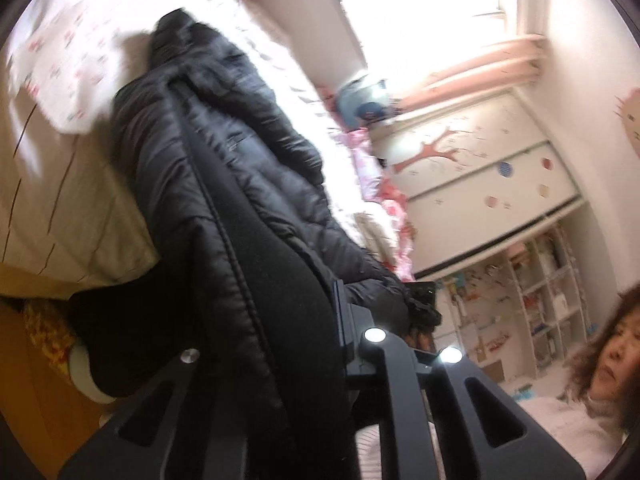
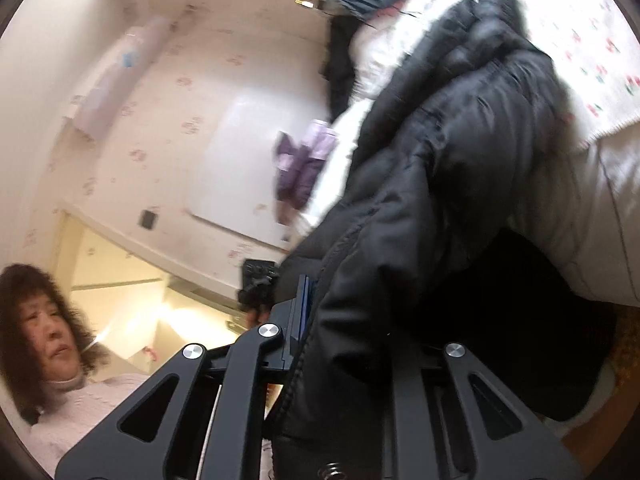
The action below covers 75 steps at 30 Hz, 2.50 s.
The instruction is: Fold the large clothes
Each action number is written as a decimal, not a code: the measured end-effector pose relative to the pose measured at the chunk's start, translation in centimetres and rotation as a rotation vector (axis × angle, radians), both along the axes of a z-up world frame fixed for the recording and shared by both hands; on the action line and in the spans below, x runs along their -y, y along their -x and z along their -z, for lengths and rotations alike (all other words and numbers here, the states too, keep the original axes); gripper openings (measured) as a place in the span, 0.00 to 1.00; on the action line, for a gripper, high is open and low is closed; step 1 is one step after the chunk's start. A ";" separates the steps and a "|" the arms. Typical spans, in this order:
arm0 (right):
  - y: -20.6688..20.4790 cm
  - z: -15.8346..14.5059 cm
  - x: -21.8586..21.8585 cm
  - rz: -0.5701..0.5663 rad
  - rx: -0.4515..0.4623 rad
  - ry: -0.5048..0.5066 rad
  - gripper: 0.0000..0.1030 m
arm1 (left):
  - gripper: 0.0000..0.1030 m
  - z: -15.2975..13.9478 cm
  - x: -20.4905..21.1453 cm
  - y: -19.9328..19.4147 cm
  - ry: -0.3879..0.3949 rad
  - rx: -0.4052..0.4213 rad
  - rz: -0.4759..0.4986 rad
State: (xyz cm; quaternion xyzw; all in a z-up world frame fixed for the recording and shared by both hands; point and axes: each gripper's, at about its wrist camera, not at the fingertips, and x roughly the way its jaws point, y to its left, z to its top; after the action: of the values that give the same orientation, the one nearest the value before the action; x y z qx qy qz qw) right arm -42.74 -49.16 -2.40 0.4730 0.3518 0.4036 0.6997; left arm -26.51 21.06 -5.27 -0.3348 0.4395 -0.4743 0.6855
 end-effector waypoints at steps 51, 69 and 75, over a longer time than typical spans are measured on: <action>-1.9 -1.2 1.7 0.183 0.230 -0.386 0.12 | 0.14 -2.6 -4.4 -1.8 0.304 0.047 -0.187; -10.6 -4.6 4.1 0.182 0.288 -0.339 0.12 | 0.15 -5.0 -2.4 -10.3 0.340 0.102 -0.237; -13.8 -4.7 5.0 0.207 0.260 -0.323 0.12 | 0.15 -4.8 -2.2 -13.4 0.331 0.079 -0.288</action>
State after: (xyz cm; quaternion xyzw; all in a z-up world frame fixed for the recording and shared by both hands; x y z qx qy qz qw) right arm -28.97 -54.17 2.32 0.5565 0.1391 0.4383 0.6920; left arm -13.11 23.21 -0.46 -0.4832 0.2763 -0.4499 0.6984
